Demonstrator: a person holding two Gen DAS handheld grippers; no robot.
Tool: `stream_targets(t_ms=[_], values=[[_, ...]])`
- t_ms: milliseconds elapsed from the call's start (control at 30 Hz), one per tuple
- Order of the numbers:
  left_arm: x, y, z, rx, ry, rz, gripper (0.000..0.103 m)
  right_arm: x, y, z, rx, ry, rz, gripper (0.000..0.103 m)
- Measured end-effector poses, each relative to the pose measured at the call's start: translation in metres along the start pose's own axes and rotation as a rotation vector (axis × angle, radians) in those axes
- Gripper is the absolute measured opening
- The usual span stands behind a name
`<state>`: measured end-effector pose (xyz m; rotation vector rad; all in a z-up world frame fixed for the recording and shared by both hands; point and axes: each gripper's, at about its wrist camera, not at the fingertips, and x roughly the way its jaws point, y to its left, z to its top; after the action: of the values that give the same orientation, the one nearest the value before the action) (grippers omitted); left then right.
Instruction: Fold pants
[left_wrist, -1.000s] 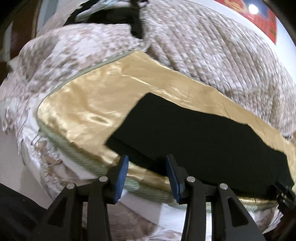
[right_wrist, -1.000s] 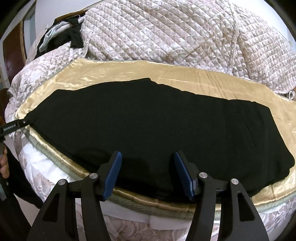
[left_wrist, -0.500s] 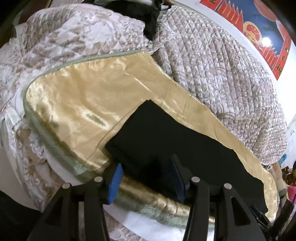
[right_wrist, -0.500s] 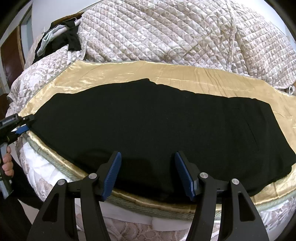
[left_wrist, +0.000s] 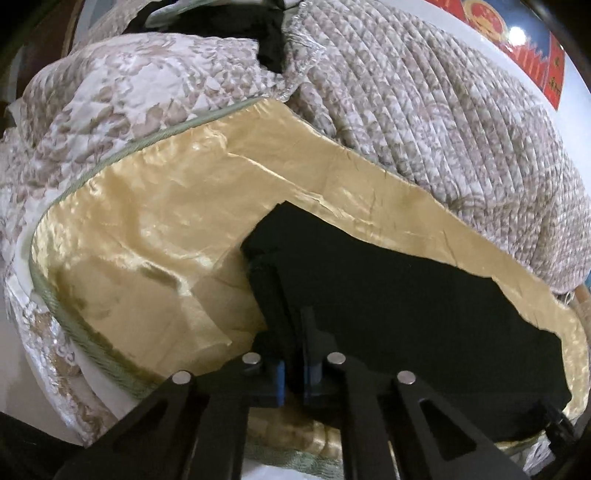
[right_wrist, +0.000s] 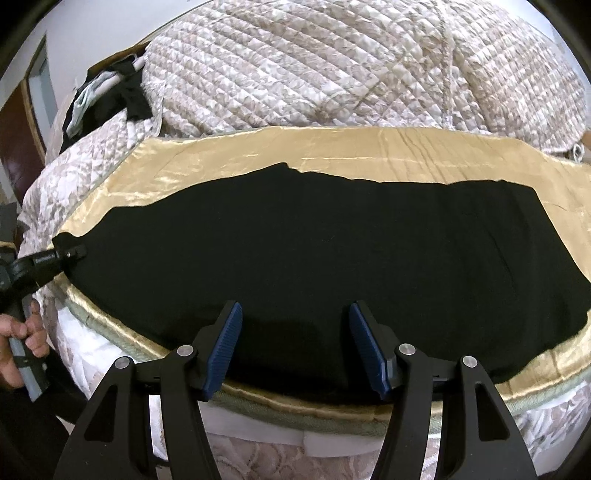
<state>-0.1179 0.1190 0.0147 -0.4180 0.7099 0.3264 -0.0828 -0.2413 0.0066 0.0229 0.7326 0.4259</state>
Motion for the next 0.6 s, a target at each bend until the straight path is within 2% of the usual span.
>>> stream_targets(t_ms=[133, 267, 433, 600], values=[[-0.010, -0.018, 0.004, 0.065, -0.007, -0.008, 0.006, -0.004, -0.011, 0.003, 0.051, -0.005, -0.003, 0.061], [-0.018, -0.038, 0.016, 0.104, -0.012, -0.053, 0.006, -0.004, -0.018, 0.006, 0.102, -0.002, 0.008, 0.061], [-0.026, -0.080, 0.027, 0.161, -0.016, -0.138, 0.006, -0.009, -0.022, 0.006, 0.119, -0.009, 0.001, 0.061], [-0.030, -0.133, 0.021, 0.225, 0.006, -0.252, 0.006, -0.013, -0.035, 0.007, 0.172, -0.017, -0.007, 0.061]])
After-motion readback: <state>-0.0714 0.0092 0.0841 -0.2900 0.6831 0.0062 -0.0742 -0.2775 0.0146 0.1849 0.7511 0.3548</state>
